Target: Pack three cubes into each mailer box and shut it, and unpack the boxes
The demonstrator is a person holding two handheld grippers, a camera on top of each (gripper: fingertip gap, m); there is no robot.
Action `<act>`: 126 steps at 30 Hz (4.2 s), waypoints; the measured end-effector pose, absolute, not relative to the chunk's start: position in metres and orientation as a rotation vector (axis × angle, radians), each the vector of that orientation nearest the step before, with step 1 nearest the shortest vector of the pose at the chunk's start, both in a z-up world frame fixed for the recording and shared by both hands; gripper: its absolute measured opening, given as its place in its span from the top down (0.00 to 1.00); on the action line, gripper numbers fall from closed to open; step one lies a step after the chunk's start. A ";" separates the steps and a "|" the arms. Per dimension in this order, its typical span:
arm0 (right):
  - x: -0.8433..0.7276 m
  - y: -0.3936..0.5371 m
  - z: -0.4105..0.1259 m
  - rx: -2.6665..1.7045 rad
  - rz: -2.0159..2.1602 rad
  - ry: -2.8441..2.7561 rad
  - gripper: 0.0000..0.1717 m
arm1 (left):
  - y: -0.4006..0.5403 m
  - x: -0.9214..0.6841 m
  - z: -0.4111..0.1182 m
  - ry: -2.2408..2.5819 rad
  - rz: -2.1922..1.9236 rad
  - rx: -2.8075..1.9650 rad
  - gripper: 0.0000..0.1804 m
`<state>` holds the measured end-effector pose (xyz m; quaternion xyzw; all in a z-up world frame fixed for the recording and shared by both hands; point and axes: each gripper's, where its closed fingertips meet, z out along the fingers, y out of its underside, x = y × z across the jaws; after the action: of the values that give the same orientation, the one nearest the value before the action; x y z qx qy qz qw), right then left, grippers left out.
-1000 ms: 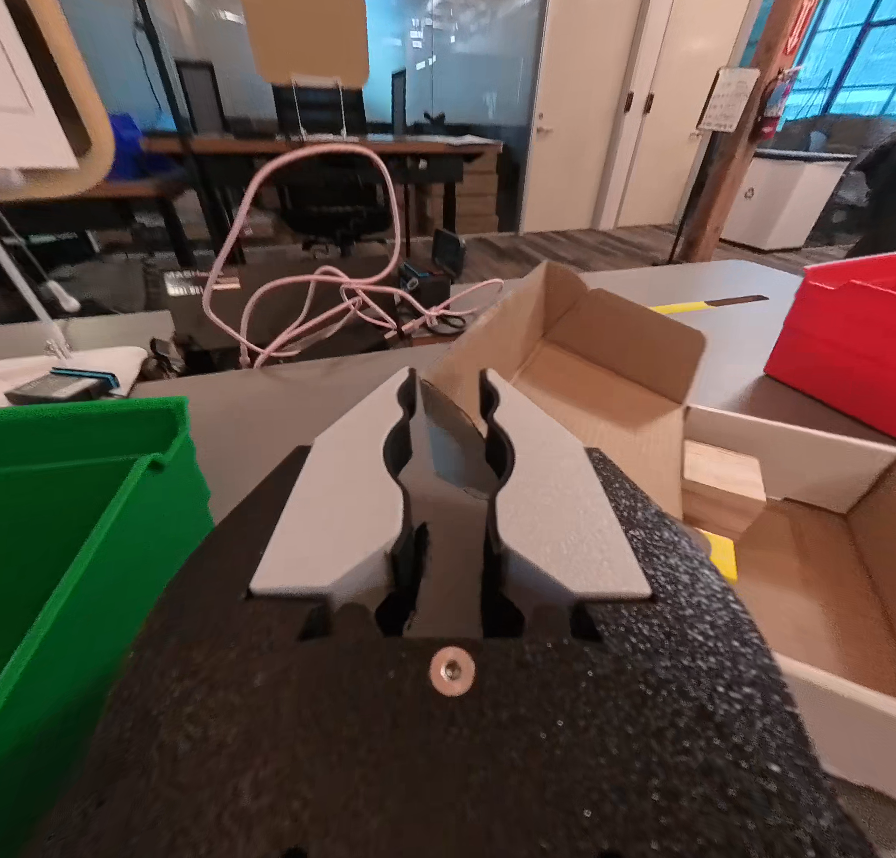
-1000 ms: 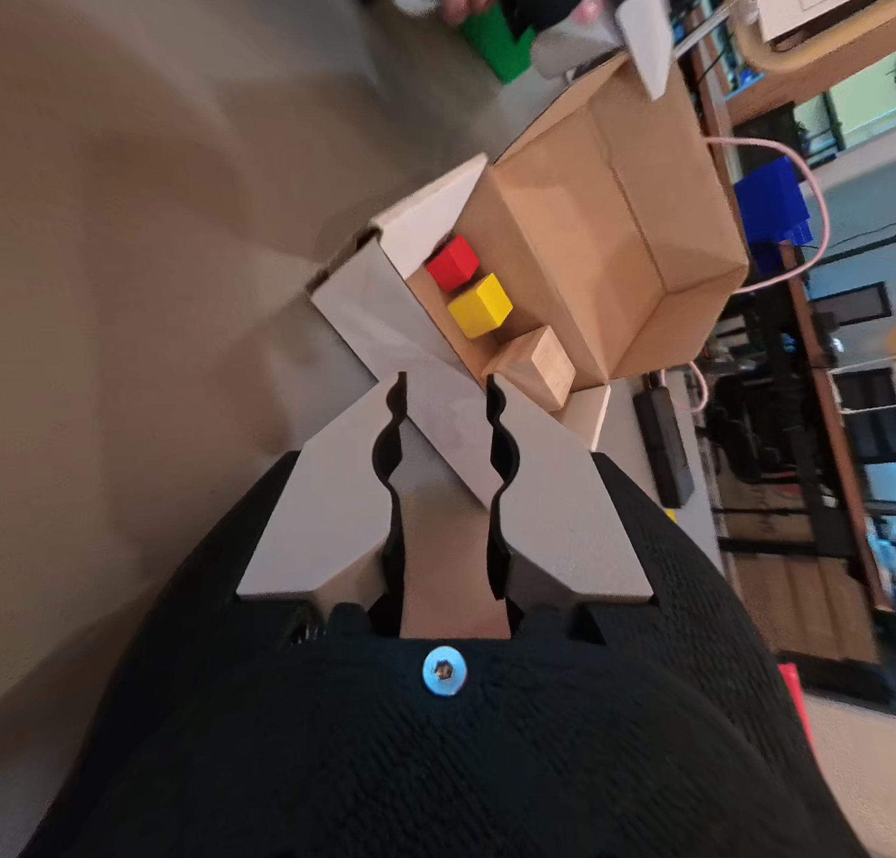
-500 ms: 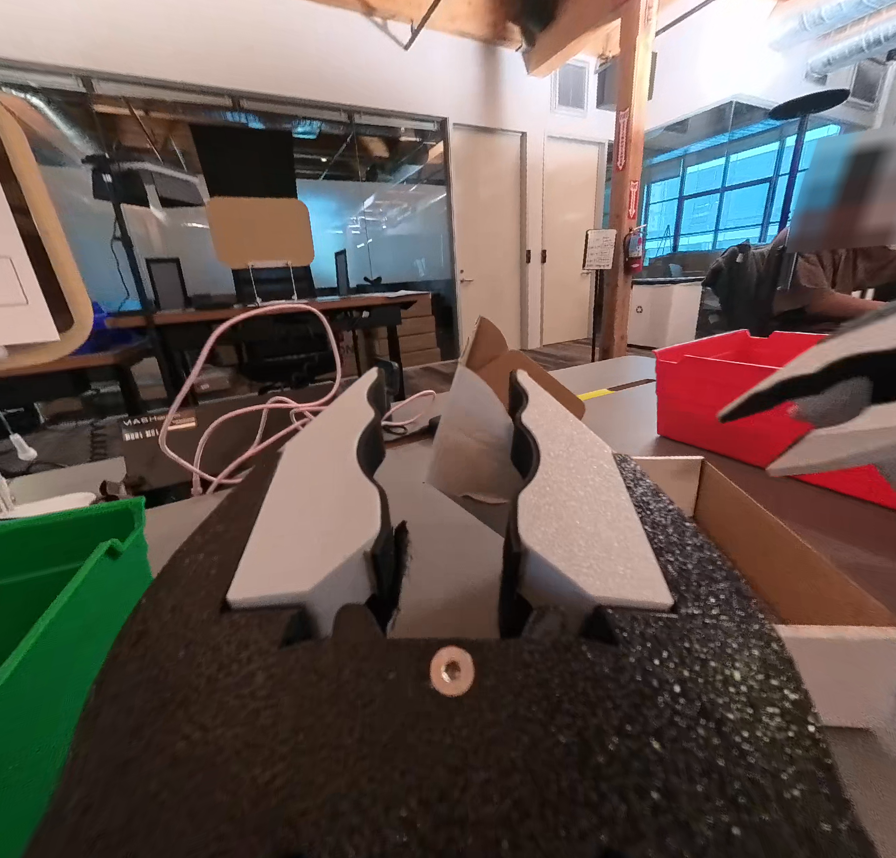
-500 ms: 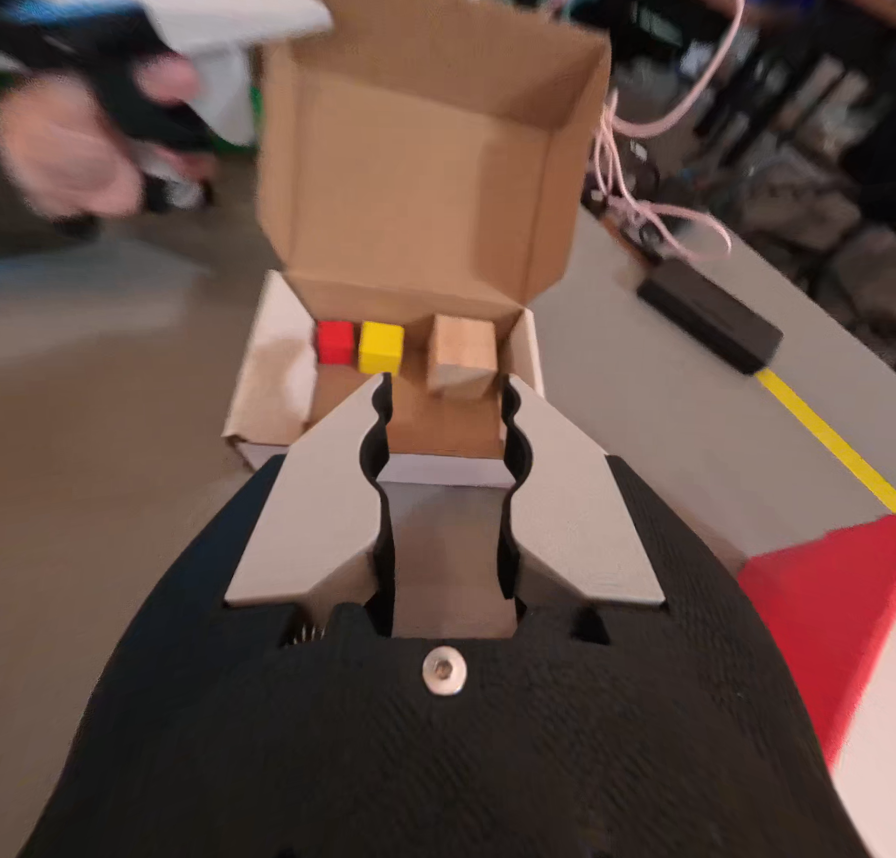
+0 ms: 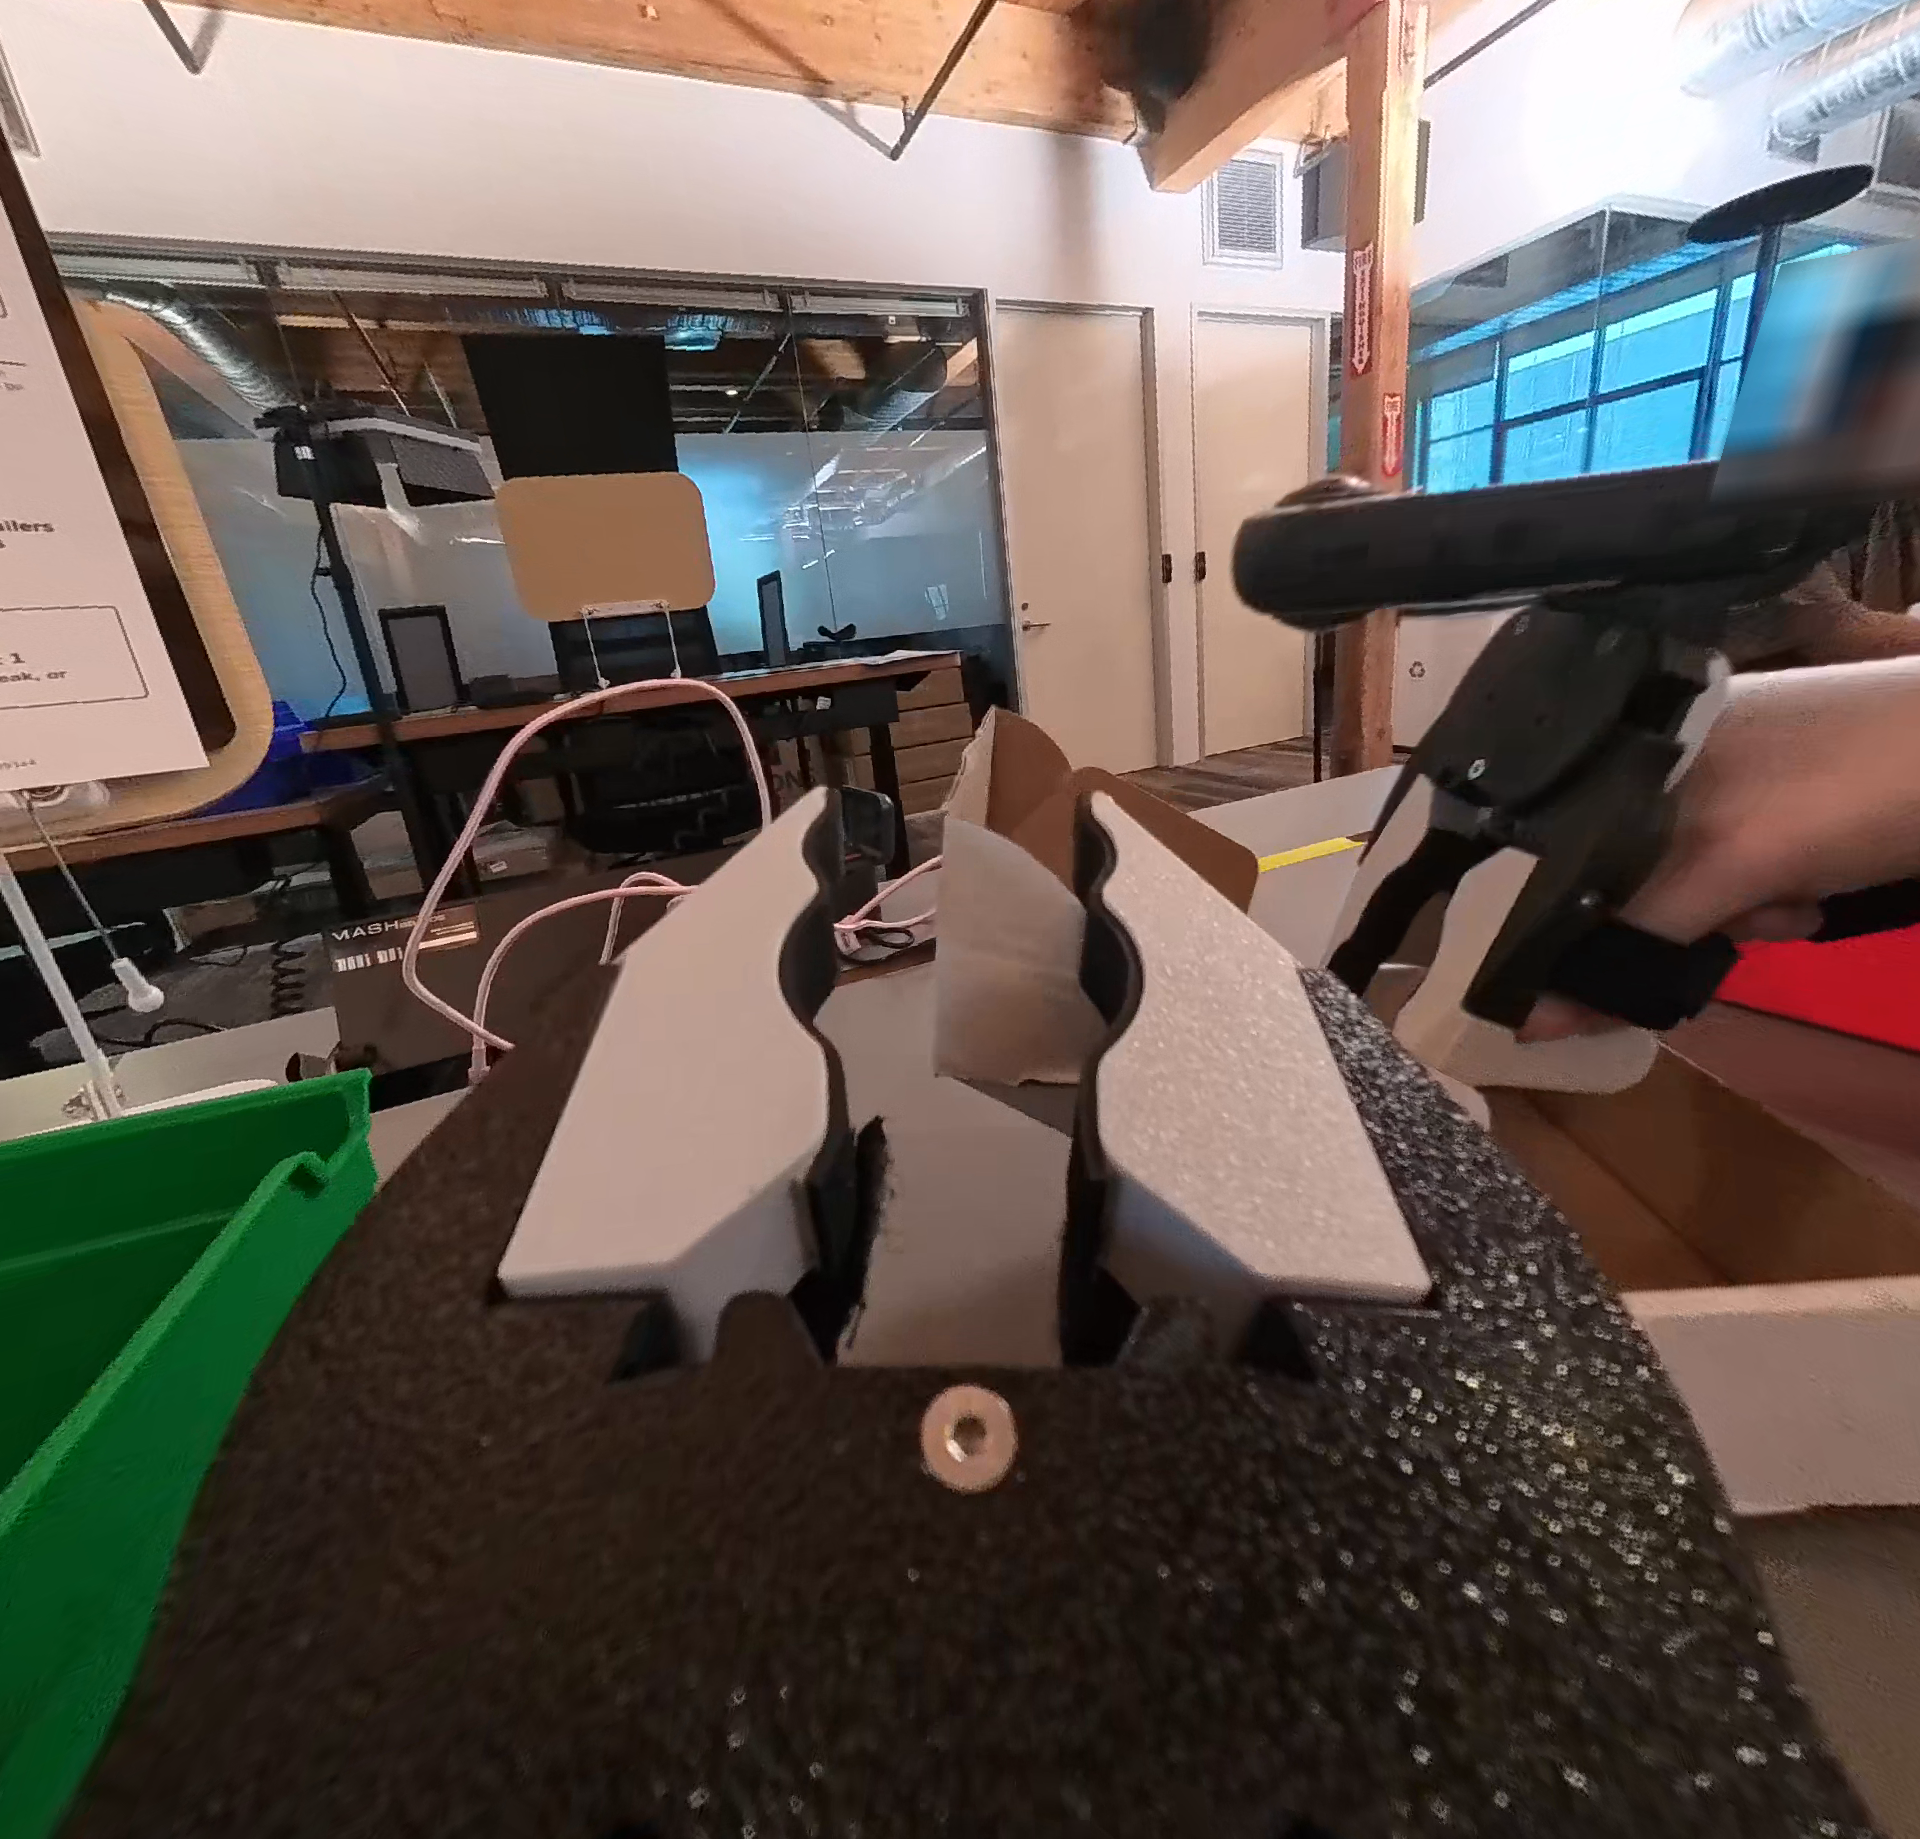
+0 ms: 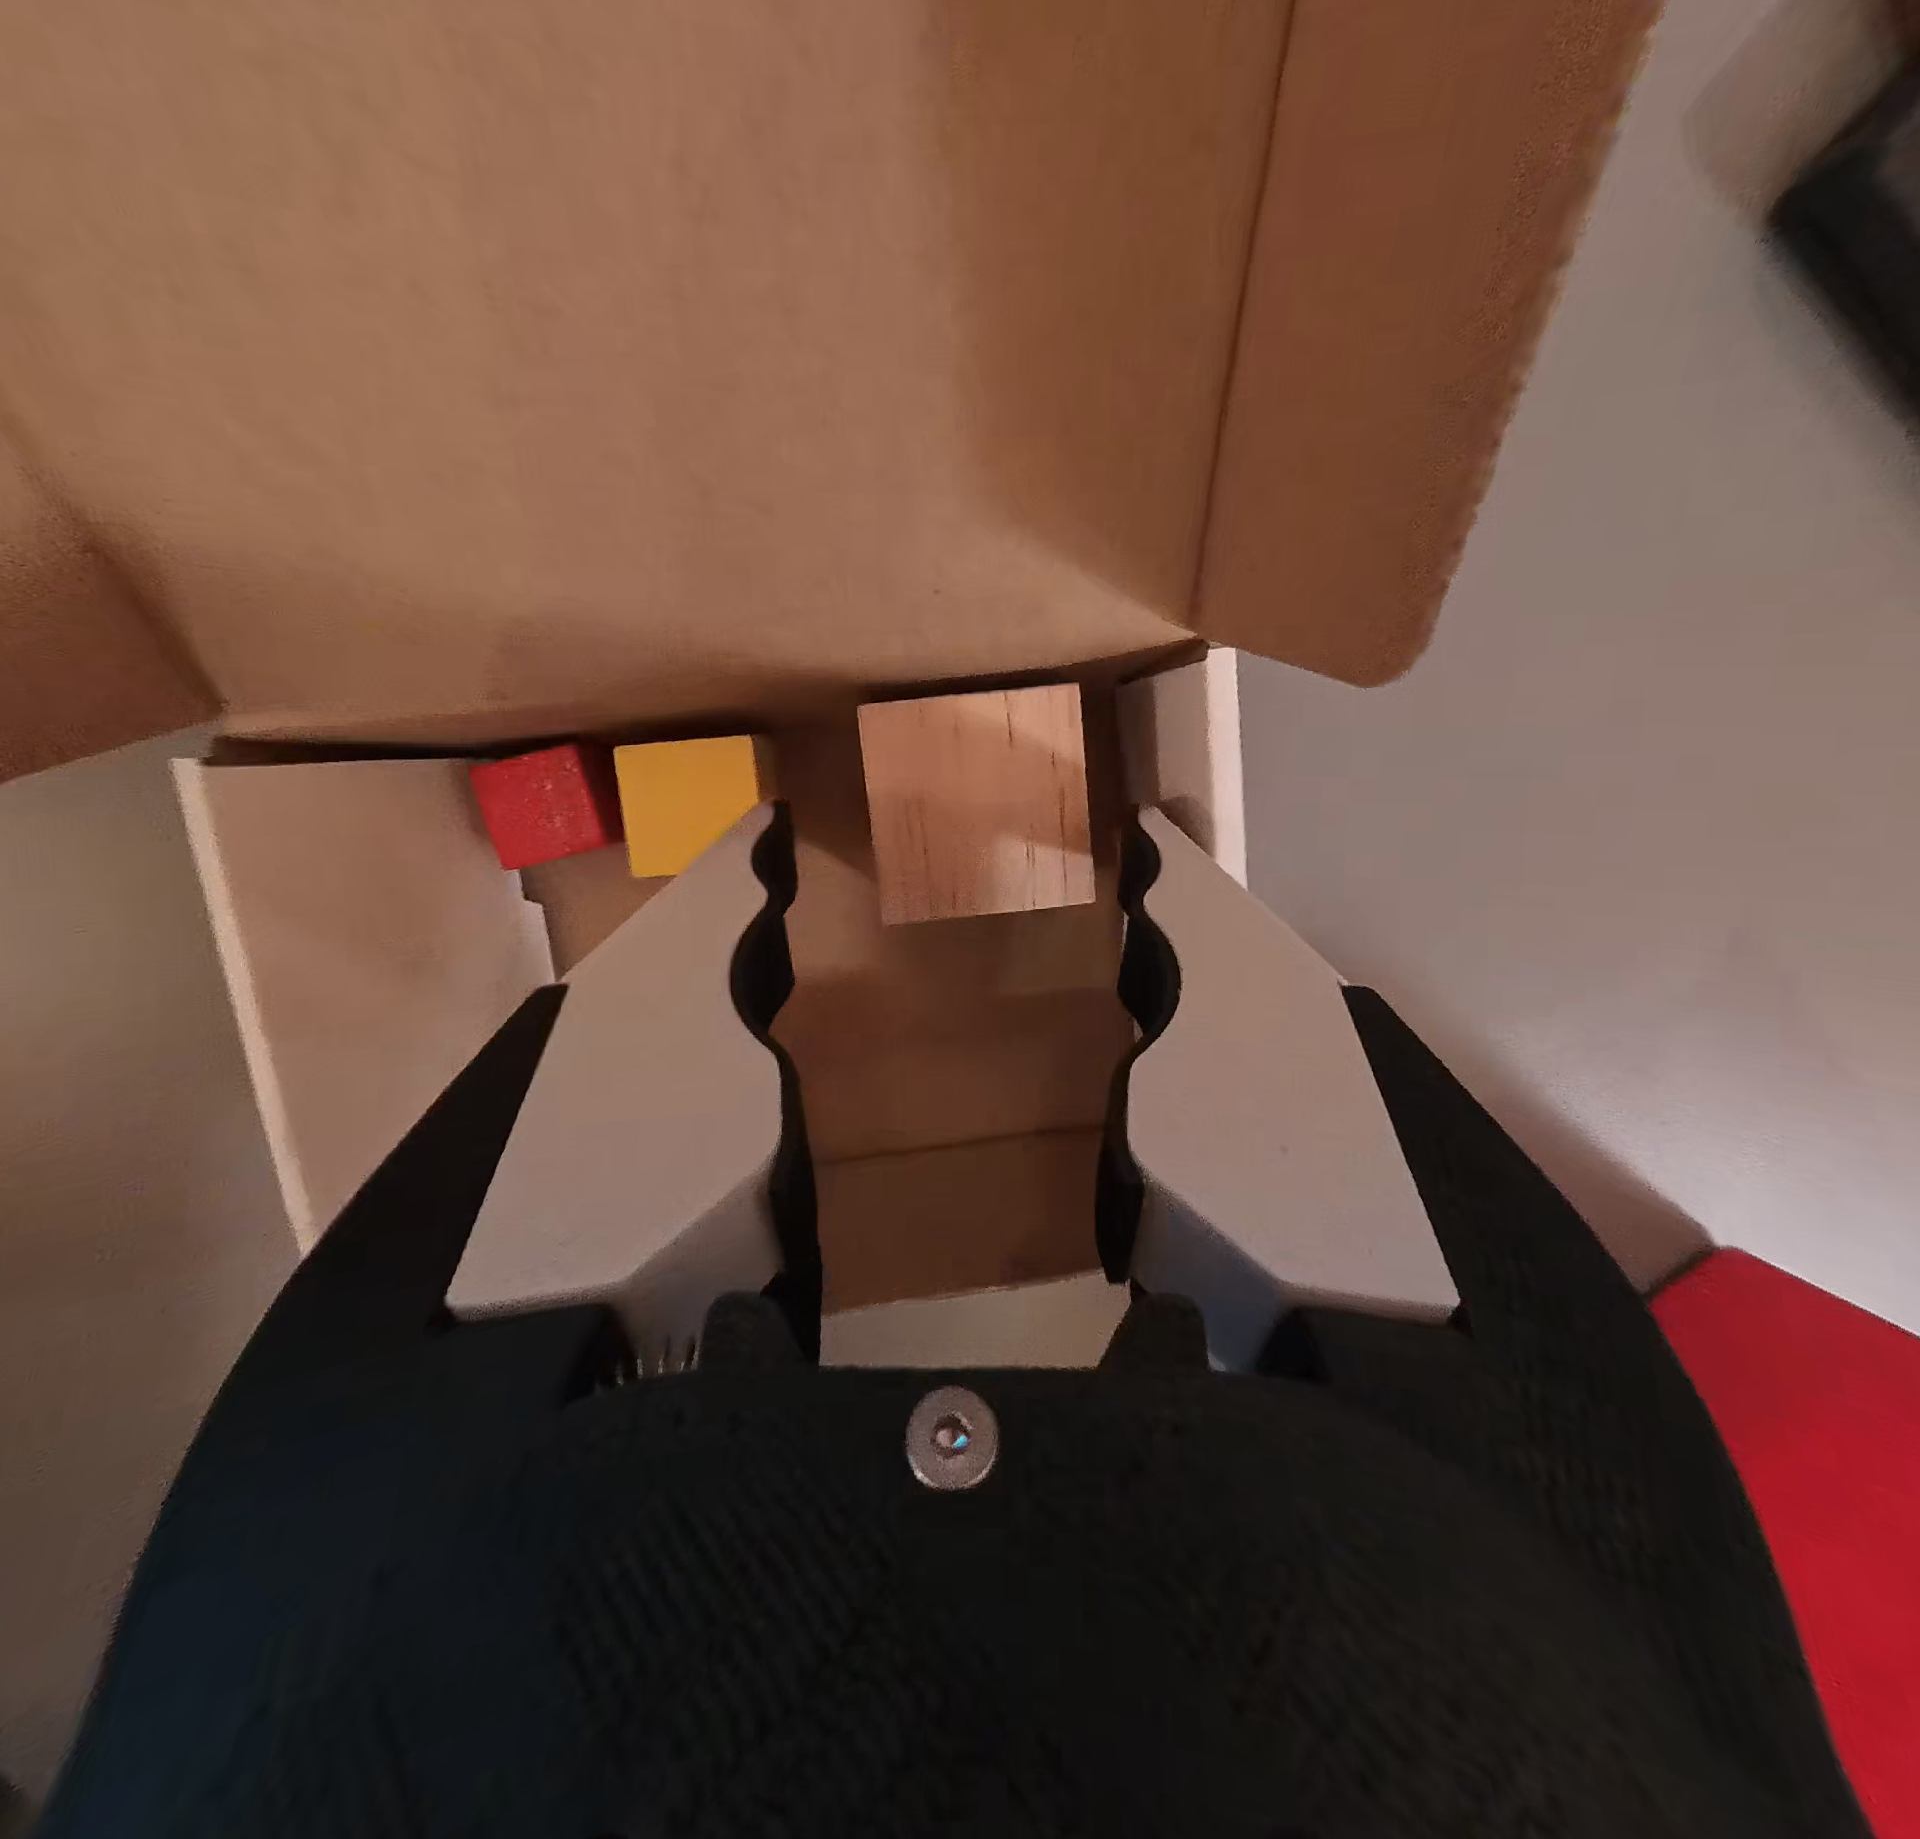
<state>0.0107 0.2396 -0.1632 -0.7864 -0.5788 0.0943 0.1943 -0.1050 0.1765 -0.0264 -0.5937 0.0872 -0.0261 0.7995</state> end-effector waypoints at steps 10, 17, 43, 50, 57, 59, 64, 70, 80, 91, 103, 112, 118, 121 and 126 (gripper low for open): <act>0.013 0.228 -0.140 -2.141 0.369 -1.556 0.75 | 0.178 -0.096 -0.031 0.229 -0.044 -1.282 0.78; 0.104 0.213 -0.045 -1.974 0.385 -1.297 0.75 | 0.176 -0.092 -0.029 0.241 -0.031 -1.263 0.79; 0.383 0.289 -0.149 -2.715 -0.142 -0.601 0.75 | 0.175 -0.083 -0.029 0.286 -0.019 -1.262 0.80; 0.381 0.290 -0.159 -2.721 -0.136 -0.556 0.65 | 0.172 -0.079 -0.028 0.323 0.005 -1.236 0.78; 0.319 0.282 -0.070 -2.372 -0.214 -0.704 0.60 | 0.173 -0.081 -0.028 0.322 0.020 -1.237 0.78; 0.264 0.270 -0.040 -2.190 -0.125 -0.878 0.64 | 0.173 -0.079 -0.028 0.326 0.020 -1.234 0.78; 0.111 0.219 -0.026 -1.884 0.207 -1.298 0.77 | 0.173 -0.081 -0.029 0.330 0.036 -1.229 0.79; 0.014 0.190 -0.100 -1.979 0.379 -1.608 0.76 | 0.177 -0.087 -0.033 0.298 -0.009 -1.254 0.81; -0.015 0.197 -0.161 -2.274 0.446 -1.665 0.77 | 0.176 -0.084 -0.031 0.308 -0.011 -1.249 0.81; -0.004 0.193 -0.163 -2.331 0.510 -1.683 0.85 | 0.178 -0.086 -0.032 0.307 -0.006 -1.261 0.81; 0.164 0.238 -0.033 -2.142 0.194 -1.156 0.86 | 0.178 -0.085 -0.033 0.305 -0.002 -1.258 0.81; 0.313 0.267 -0.081 -2.450 0.059 -0.749 0.86 | 0.179 -0.085 -0.033 0.300 -0.009 -1.259 0.82; 0.321 0.265 -0.129 -2.564 0.078 -0.739 0.85 | 0.179 -0.084 -0.034 0.298 -0.013 -1.257 0.83; 0.324 0.266 -0.146 -2.610 0.049 -0.745 0.85 | 0.178 -0.084 -0.034 0.304 -0.011 -1.252 0.84; 0.325 0.268 -0.166 -2.657 0.012 -0.764 0.85 | 0.177 -0.080 -0.033 0.321 -0.006 -1.241 0.85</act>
<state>0.3247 0.2681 -0.1658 -0.9440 -0.2716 0.0043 0.1872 -0.0805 0.1766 -0.0328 -0.5790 0.1498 -0.0026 0.8014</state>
